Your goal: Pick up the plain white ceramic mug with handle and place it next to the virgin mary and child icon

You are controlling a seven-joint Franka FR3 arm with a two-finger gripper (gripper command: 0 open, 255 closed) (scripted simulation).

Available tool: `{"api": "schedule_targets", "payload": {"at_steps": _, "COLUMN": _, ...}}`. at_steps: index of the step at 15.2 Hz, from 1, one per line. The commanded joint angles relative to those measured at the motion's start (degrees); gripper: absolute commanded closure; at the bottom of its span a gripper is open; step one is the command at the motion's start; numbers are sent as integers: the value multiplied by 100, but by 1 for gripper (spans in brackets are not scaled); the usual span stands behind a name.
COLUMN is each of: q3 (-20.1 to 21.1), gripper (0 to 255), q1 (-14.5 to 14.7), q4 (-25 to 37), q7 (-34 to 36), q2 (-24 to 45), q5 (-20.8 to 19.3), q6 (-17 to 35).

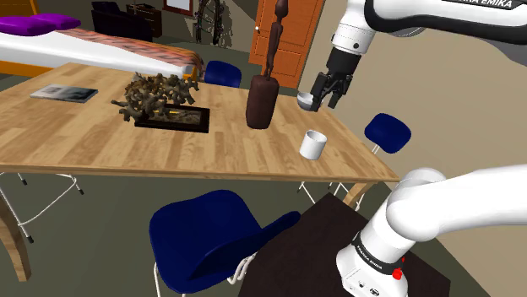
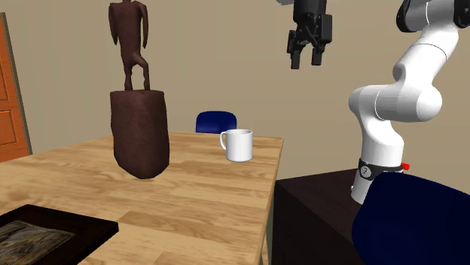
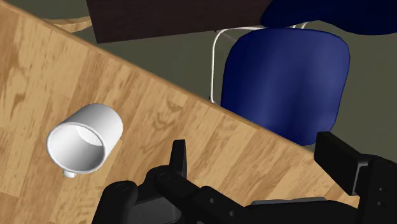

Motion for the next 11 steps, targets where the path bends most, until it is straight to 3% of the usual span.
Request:
{"api": "schedule_targets", "payload": {"at_steps": 1, "q3": 0, "gripper": 0, "q1": 0, "q4": 0, "q7": 0, "q2": 0, "q5": 0, "q6": 0}}
{"api": "schedule_targets", "payload": {"at_steps": 11, "q3": -899, "gripper": 0, "q1": -322, "q4": -978, "q7": -1075, "q2": 562, "q5": -608, "q6": 1739}}
